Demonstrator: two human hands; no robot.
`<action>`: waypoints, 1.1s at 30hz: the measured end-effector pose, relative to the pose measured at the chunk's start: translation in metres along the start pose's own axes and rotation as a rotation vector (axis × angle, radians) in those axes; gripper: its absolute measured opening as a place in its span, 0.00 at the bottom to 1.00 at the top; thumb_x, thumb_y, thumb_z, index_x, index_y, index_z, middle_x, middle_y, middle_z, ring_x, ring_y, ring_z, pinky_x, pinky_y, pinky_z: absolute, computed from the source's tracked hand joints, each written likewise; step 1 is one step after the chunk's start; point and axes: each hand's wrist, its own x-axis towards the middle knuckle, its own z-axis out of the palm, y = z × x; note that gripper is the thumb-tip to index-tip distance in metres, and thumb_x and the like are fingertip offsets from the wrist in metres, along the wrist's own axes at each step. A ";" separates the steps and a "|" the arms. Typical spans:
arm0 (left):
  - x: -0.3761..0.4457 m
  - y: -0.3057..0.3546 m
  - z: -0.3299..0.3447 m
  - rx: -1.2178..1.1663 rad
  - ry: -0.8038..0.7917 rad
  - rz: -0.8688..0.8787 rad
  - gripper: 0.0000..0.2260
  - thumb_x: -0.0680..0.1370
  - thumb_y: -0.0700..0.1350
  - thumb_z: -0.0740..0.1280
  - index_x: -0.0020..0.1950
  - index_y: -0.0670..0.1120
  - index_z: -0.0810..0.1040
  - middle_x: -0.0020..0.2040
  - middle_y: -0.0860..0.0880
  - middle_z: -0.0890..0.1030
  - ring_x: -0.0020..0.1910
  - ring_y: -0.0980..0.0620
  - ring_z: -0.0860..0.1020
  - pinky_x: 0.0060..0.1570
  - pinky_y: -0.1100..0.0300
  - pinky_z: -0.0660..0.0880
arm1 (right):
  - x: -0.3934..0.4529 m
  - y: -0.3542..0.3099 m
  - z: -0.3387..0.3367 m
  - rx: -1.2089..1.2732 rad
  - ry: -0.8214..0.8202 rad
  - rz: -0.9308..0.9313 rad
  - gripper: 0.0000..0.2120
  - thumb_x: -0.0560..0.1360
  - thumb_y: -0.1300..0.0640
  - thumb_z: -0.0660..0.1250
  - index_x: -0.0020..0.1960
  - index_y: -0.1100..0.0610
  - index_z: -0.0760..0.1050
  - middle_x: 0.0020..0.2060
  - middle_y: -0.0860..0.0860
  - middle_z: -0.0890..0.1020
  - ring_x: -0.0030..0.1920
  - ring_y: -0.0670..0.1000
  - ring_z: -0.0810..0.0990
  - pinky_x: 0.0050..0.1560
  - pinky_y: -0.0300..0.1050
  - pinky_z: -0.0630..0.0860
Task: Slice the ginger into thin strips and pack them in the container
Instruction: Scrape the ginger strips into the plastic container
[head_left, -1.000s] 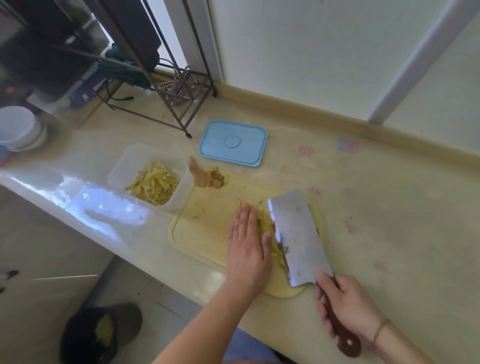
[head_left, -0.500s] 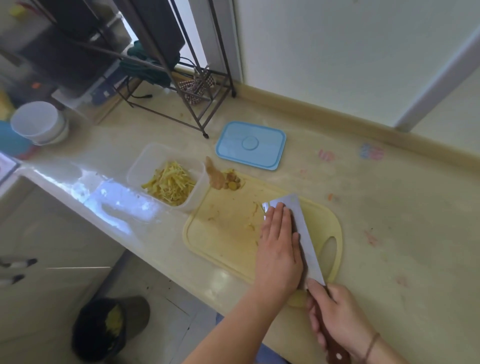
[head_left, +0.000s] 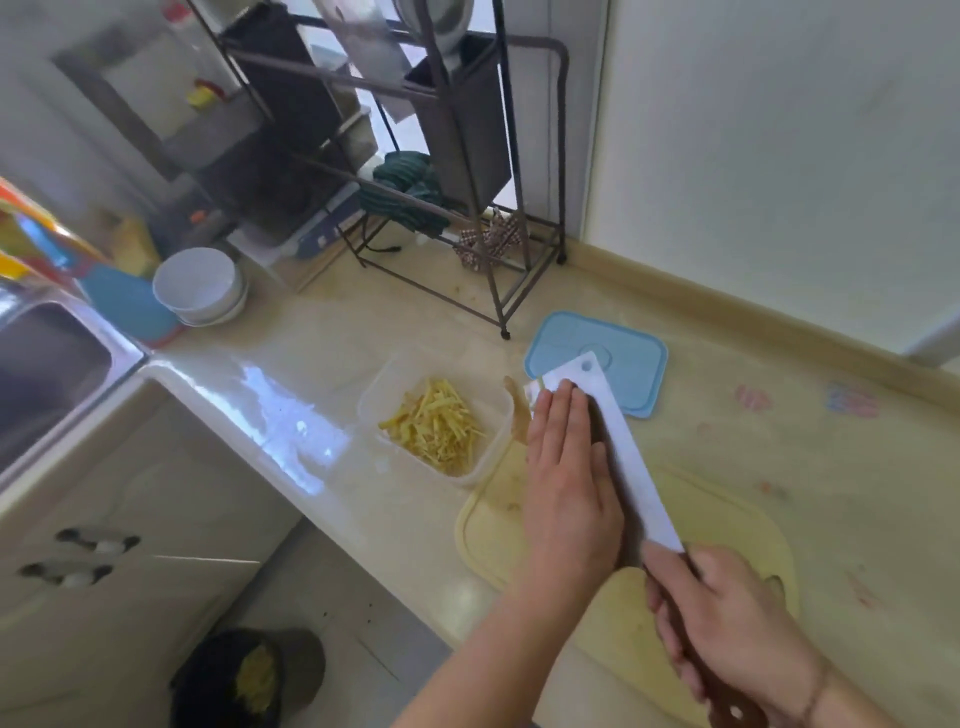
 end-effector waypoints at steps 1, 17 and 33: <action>0.011 -0.005 -0.014 0.004 0.050 -0.009 0.24 0.85 0.50 0.48 0.78 0.40 0.63 0.79 0.49 0.58 0.80 0.53 0.52 0.78 0.62 0.48 | 0.007 -0.016 0.008 -0.021 -0.015 -0.025 0.21 0.81 0.52 0.59 0.35 0.65 0.72 0.20 0.59 0.75 0.18 0.55 0.71 0.20 0.39 0.65; 0.078 -0.099 -0.100 -0.089 0.227 -0.382 0.21 0.85 0.42 0.55 0.79 0.47 0.62 0.78 0.51 0.64 0.77 0.59 0.59 0.74 0.70 0.52 | 0.094 -0.115 0.064 -0.707 0.155 -0.321 0.24 0.79 0.41 0.54 0.30 0.54 0.67 0.26 0.52 0.75 0.27 0.50 0.75 0.32 0.49 0.73; 0.065 -0.092 -0.092 0.199 -0.128 0.037 0.29 0.84 0.58 0.44 0.82 0.46 0.43 0.82 0.52 0.40 0.80 0.54 0.40 0.78 0.49 0.39 | 0.064 -0.112 0.063 -0.499 0.010 -0.141 0.23 0.80 0.43 0.56 0.35 0.59 0.70 0.23 0.55 0.75 0.17 0.50 0.73 0.22 0.44 0.73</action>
